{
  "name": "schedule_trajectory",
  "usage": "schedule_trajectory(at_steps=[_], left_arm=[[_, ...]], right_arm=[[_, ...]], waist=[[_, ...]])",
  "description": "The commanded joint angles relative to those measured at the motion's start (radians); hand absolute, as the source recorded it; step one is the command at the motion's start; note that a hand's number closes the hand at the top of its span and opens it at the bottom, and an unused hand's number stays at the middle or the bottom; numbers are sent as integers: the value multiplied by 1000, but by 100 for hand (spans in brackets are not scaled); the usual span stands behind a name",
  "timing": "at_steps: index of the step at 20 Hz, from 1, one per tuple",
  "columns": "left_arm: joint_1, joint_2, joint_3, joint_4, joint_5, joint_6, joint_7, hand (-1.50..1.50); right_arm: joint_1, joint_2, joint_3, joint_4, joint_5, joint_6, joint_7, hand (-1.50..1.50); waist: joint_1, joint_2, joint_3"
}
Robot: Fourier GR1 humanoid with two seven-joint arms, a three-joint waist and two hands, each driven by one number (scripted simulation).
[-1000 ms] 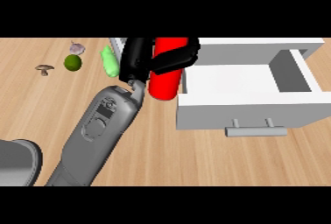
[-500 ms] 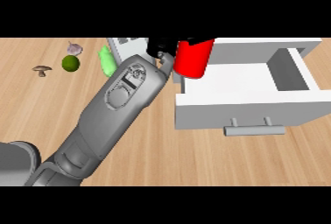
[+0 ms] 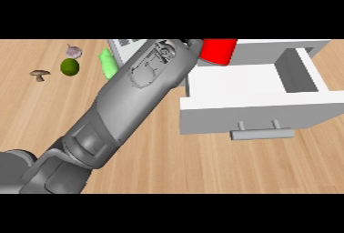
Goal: Pick up the can, place it into the drawer and close the drawer
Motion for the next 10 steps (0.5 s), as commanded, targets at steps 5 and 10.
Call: schedule_trajectory(at_steps=[5,10], left_arm=[[-83,0,-75,189,103,31,-83,150],[-135,0,-105,248,168,23,-81,150]], right_arm=[[-38,2,27,26,34,-5,2,-150],[-18,1,12,56,13,21,-36,-150]], waist=[[-22,6,1],[-37,9,2]])
